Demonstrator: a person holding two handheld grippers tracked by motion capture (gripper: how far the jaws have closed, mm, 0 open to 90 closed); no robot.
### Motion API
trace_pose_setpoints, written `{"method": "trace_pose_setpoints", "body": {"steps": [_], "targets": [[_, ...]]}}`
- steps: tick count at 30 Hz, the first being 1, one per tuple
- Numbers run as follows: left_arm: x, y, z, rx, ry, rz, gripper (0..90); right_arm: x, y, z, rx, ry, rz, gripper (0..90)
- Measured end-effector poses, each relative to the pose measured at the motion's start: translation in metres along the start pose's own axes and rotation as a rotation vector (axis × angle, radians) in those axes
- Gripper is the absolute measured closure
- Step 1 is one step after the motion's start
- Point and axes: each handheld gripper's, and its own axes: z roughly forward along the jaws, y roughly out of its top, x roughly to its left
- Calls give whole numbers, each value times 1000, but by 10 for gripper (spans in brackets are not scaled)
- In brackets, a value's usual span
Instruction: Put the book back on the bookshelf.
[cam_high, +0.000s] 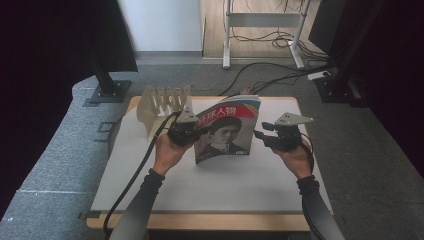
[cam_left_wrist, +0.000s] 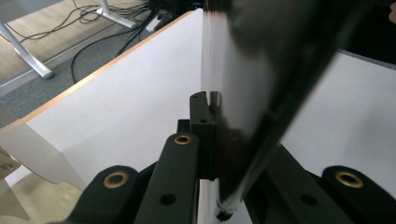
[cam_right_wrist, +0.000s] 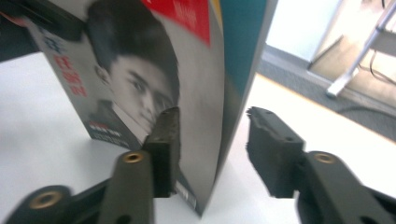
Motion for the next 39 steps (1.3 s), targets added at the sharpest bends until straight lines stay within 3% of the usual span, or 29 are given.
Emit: {"method": "trace_pose_setpoints", "body": {"steps": [5, 18, 28, 39], "targets": [[2, -1, -5, 10, 3, -4, 867, -2, -19, 5, 45, -1, 22, 405], [11, -8, -25, 13, 8, -38, 868, -4, -66, 13, 79, -15, 72, 299], [21, -15, -48, 20, 41, -76, 868, 3, -99, 18, 116, -10, 98, 228], [32, -21, -73, 7, 66, -117, 870, 14, -123, 24, 153, -6, 118, 144]]}}
